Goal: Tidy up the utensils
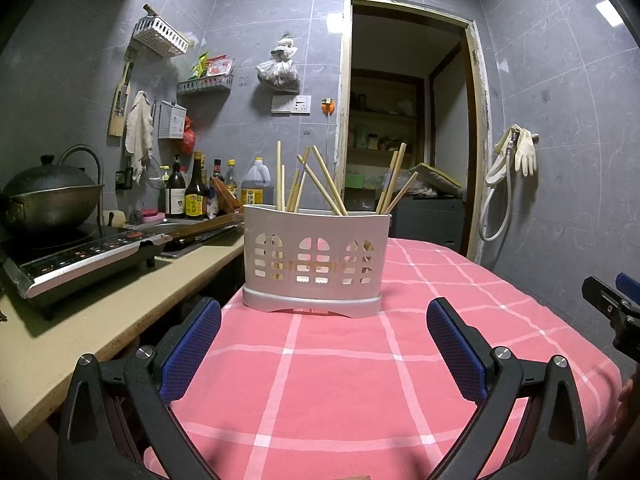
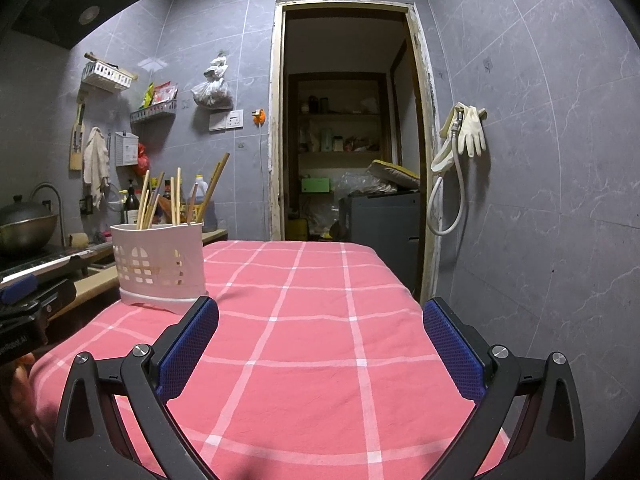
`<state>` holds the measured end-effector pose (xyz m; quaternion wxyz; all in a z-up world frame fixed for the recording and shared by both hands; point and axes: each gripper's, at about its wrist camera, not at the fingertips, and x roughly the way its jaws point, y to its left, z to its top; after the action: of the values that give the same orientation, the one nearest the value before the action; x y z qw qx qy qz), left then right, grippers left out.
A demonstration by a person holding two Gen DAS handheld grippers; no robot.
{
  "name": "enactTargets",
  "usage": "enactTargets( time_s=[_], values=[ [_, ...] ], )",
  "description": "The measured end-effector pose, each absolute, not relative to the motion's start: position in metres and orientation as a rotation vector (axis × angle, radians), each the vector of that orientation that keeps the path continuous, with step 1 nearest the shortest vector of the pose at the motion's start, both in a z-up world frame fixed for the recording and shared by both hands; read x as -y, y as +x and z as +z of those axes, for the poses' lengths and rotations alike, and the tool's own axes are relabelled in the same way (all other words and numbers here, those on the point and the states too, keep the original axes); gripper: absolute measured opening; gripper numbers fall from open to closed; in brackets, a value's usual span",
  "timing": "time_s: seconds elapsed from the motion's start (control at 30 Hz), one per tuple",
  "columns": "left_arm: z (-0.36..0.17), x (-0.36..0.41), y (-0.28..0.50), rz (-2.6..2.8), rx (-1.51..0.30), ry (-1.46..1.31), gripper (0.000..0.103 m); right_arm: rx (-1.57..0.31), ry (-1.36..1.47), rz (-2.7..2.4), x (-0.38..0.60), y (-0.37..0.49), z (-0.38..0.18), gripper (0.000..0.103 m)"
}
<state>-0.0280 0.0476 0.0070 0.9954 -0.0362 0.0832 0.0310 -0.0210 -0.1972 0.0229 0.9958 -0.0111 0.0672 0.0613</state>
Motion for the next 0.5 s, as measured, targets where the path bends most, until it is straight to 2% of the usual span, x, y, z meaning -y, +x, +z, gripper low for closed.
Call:
enactTargets(
  time_s=[0.5],
  values=[
    [0.0064,-0.046,-0.0285,0.062,-0.166,-0.071,0.101,-0.135,-0.021,0.122,0.1967,-0.0218,0.0232,0.103]
  ],
)
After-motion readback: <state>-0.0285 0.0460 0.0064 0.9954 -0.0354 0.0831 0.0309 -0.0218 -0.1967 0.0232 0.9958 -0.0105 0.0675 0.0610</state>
